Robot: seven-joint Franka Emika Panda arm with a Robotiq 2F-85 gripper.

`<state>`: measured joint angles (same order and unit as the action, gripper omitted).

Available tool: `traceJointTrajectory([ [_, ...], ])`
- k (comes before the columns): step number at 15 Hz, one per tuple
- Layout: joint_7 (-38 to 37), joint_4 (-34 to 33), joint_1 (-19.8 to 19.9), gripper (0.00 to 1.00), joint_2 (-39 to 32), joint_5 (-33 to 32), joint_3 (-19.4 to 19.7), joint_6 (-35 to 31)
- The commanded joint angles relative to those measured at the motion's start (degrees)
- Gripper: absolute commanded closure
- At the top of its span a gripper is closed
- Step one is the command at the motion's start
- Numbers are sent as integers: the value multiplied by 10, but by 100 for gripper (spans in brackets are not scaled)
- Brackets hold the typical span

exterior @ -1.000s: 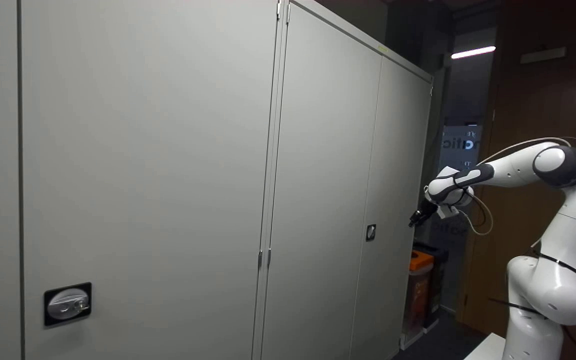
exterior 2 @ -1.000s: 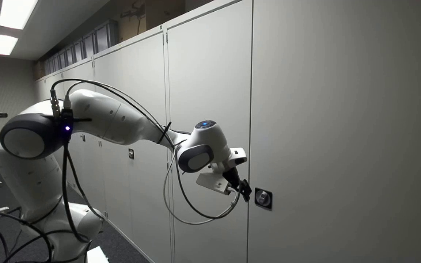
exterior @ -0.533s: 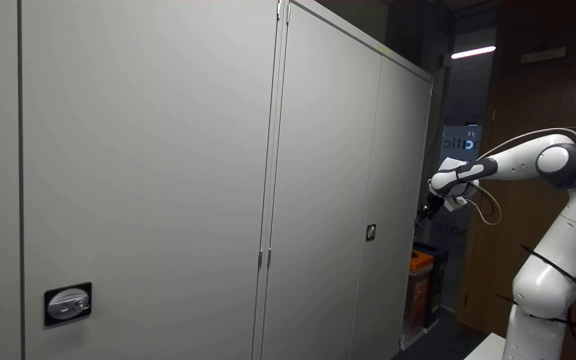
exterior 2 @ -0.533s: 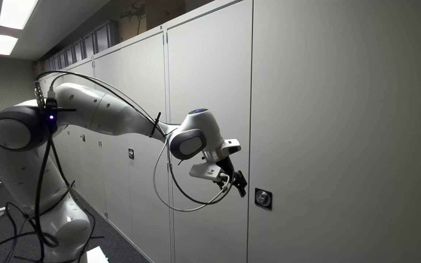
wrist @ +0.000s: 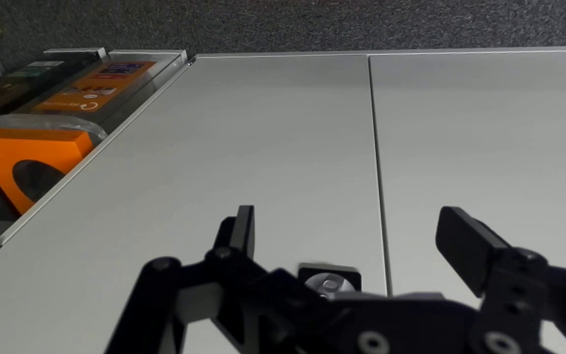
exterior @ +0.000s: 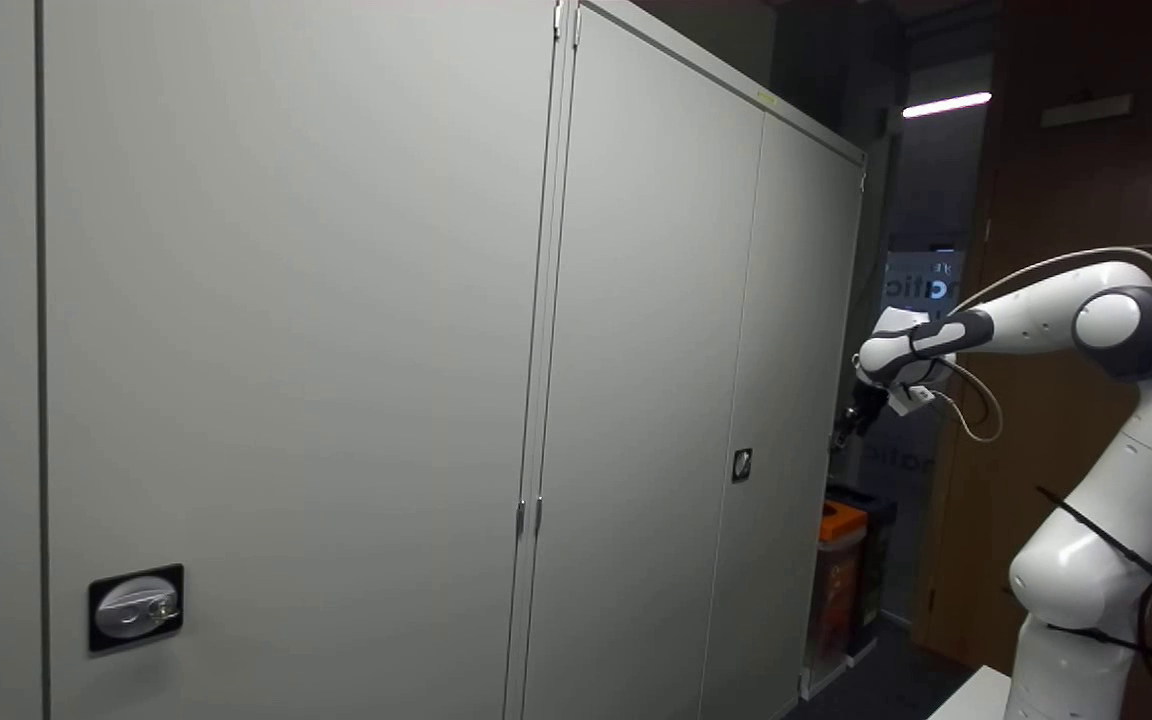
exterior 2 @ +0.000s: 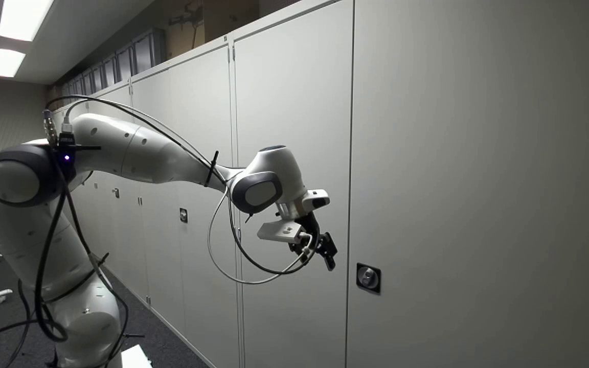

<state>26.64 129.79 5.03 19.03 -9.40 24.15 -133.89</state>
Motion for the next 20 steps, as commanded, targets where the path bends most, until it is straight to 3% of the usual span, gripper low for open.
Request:
traceJointTrajectory([
  [1,20,-5,16,0,21,29,-22,42],
  [8,35,8,9,0,33,81,-14,16],
  [9,17,-1,18,0,16,61,-27,26],
  [20,22,-1,17,0,18,75,-26,26],
])
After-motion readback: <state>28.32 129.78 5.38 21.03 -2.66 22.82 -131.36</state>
